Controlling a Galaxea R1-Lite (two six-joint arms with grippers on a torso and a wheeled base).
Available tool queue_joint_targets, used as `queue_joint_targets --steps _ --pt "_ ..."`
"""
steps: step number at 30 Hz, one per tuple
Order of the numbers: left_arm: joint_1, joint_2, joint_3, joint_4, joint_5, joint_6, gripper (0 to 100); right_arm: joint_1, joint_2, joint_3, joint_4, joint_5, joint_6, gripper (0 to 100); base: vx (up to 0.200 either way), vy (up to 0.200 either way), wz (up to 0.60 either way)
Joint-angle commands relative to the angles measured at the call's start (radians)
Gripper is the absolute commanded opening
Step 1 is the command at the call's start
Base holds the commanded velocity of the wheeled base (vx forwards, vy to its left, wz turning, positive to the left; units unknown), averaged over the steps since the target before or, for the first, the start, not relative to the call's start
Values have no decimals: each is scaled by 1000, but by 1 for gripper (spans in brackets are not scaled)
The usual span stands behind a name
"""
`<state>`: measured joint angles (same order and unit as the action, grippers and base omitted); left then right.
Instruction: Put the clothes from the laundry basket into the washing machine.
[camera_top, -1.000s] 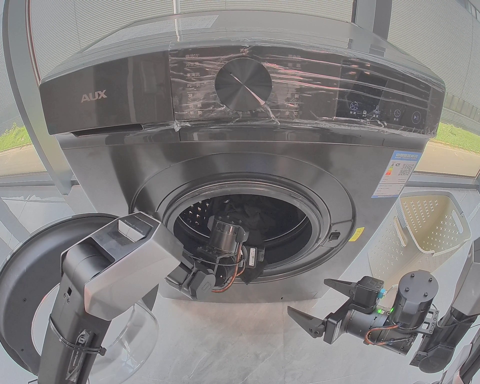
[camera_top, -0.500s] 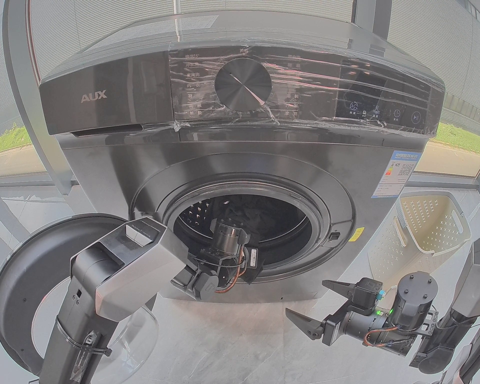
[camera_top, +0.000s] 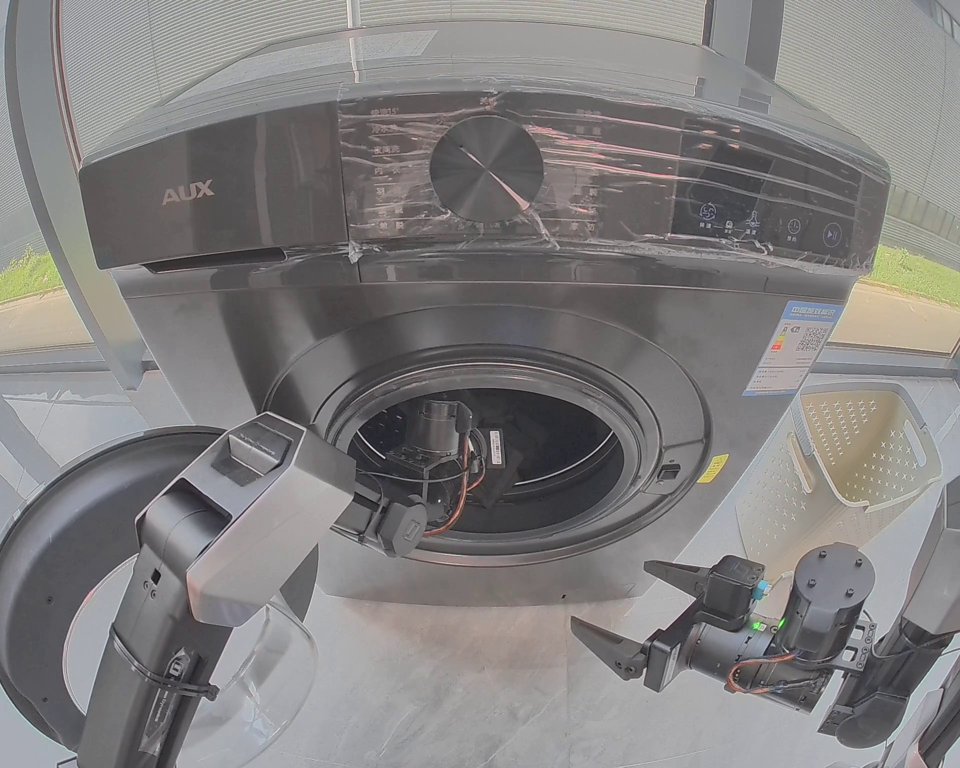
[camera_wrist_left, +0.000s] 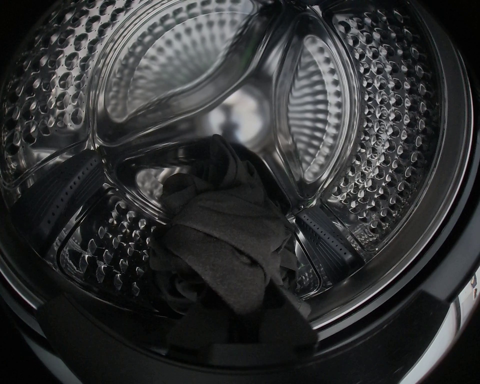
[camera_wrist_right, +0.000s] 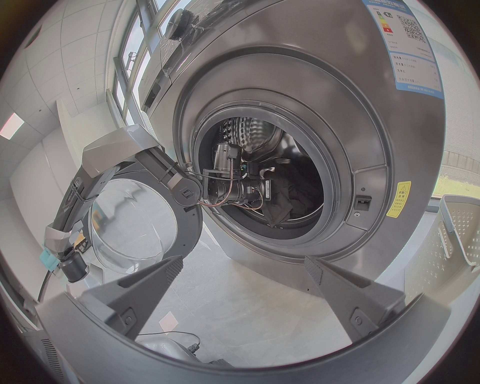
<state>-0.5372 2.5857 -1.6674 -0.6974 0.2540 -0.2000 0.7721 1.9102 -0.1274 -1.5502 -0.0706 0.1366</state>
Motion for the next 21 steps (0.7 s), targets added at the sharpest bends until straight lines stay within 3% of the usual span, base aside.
queue_joint_targets --steps 1,7,15,20,21 --pt "5 2 3 -4 1 -1 100 -1 3 0 -1 0 0 100 0 0 0" --pt "-4 -10 37 12 1 -22 100 1 6 0 -1 0 0 100 0 0 0" --pt "-21 -9 110 10 -1 -18 100 6 4 0 -1 0 0 100 0 0 0" --pt "-15 39 92 13 -1 2 100 4 0 -1 -1 0 -2 100 0 0 0" --pt "-13 47 92 12 -1 10 0 4 0 -1 -1 0 -2 100 0 0 0"
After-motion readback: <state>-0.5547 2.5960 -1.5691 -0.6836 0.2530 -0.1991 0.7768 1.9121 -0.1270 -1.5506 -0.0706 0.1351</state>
